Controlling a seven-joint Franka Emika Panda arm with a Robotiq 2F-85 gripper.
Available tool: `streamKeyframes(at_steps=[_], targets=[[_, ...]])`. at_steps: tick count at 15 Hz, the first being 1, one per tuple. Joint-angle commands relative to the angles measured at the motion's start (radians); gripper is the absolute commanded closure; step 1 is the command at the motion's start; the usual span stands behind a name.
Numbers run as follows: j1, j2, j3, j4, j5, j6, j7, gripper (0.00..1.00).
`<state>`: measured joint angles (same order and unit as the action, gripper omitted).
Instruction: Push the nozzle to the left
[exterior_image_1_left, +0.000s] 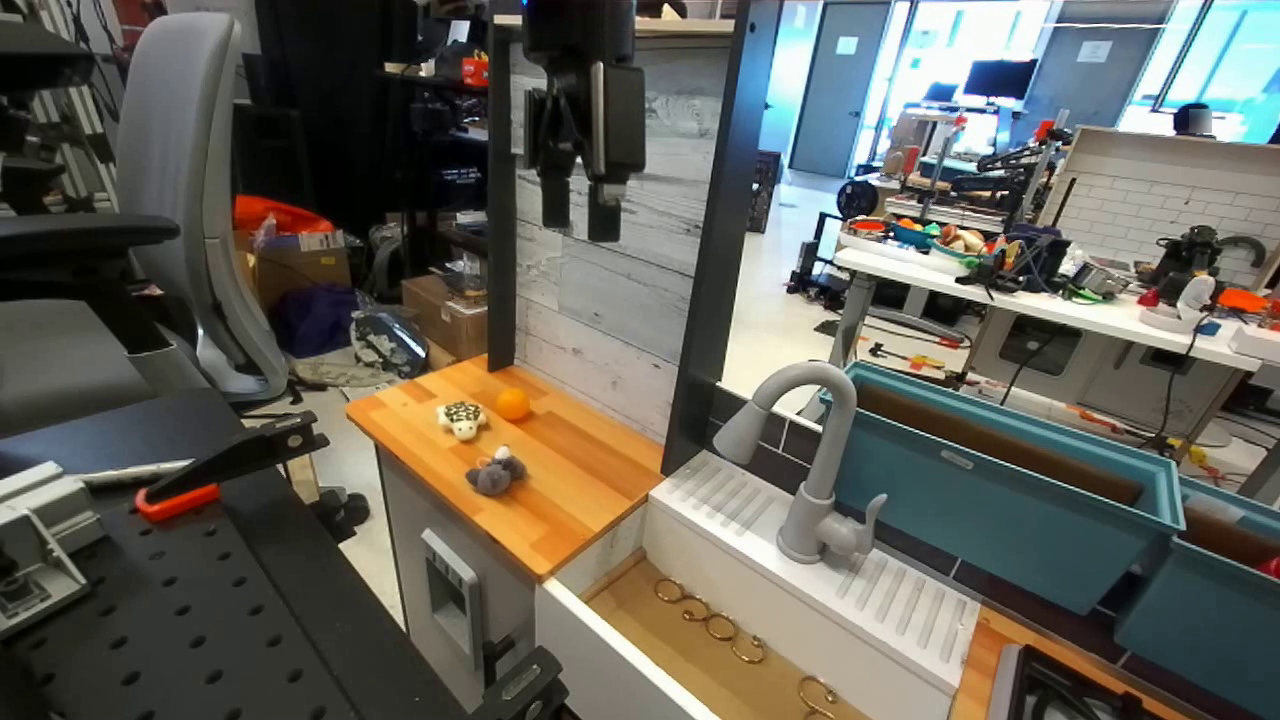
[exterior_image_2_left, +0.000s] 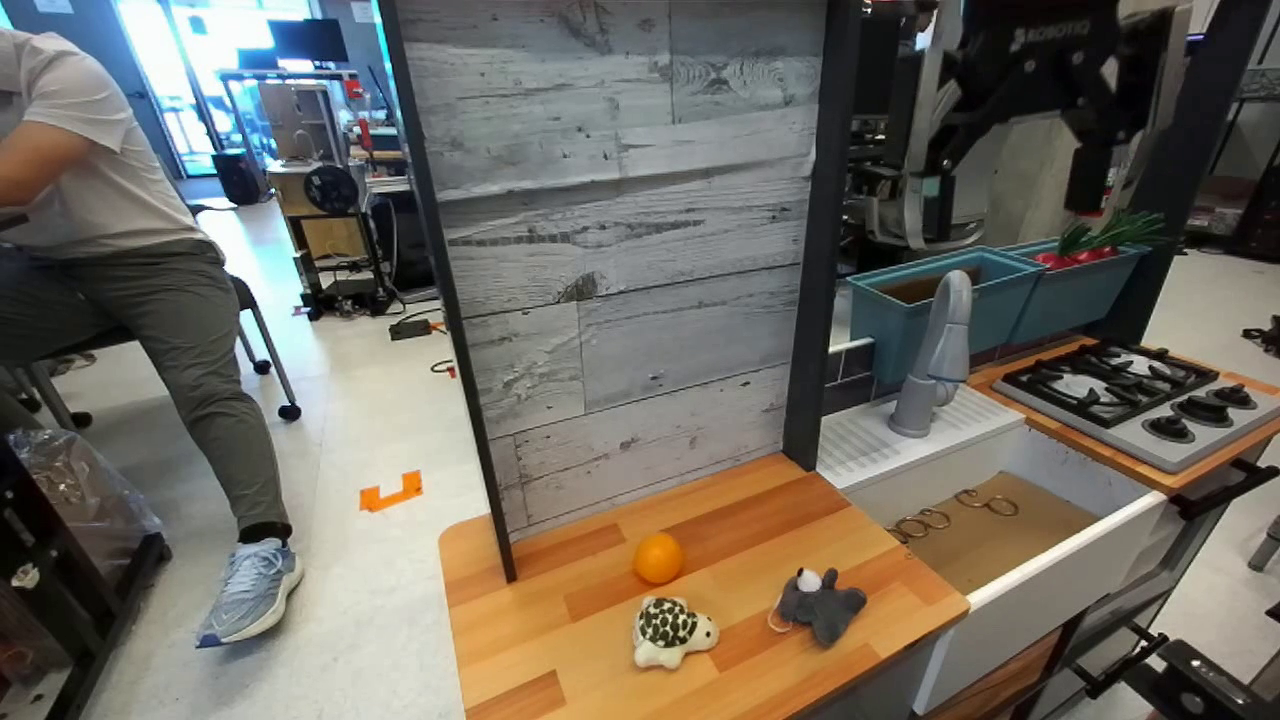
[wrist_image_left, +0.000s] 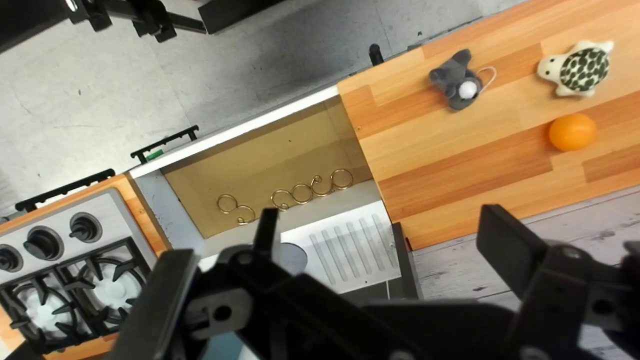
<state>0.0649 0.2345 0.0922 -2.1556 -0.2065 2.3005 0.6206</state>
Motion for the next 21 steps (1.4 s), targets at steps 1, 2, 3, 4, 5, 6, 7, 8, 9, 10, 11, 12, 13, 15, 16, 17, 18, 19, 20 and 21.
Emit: streamKeyframes(at_steps=[1,2,3,4,5,6,7,8,9,10,11,12,13,15,16,17,18,19,20,21], targets=[[0.046,0.126,-0.063,0.101,-0.042,0.061,0.021,0.00],[0.056,0.154,-0.077,0.119,-0.044,0.080,0.023,0.00],[0.067,0.178,-0.093,0.134,-0.049,0.100,0.028,0.00],[0.077,0.199,-0.111,0.138,-0.056,0.130,0.032,0.00],[0.089,0.221,-0.128,0.148,-0.060,0.152,0.040,0.00],[0.103,0.241,-0.148,0.152,-0.070,0.184,0.055,0.00],[0.115,0.256,-0.169,0.152,-0.083,0.220,0.069,0.00],[0.127,0.268,-0.188,0.152,-0.092,0.251,0.081,0.00],[0.139,0.278,-0.207,0.152,-0.099,0.279,0.091,0.00],[0.150,0.289,-0.226,0.152,-0.108,0.302,0.099,0.00],[0.159,0.299,-0.242,0.151,-0.115,0.322,0.098,0.00],[0.171,0.309,-0.260,0.151,-0.126,0.342,0.102,0.00],[0.182,0.320,-0.277,0.152,-0.135,0.358,0.105,0.00],[0.201,0.343,-0.307,0.155,-0.148,0.375,0.108,0.00],[0.203,0.355,-0.316,0.157,-0.148,0.378,0.103,0.00],[0.210,0.365,-0.328,0.157,-0.150,0.381,0.106,0.00],[0.213,0.374,-0.338,0.154,-0.147,0.379,0.105,0.00],[0.216,0.380,-0.348,0.145,-0.147,0.387,0.107,0.00],[0.219,0.387,-0.358,0.140,-0.145,0.392,0.109,0.00],[0.220,0.394,-0.366,0.138,-0.143,0.394,0.109,0.00]])
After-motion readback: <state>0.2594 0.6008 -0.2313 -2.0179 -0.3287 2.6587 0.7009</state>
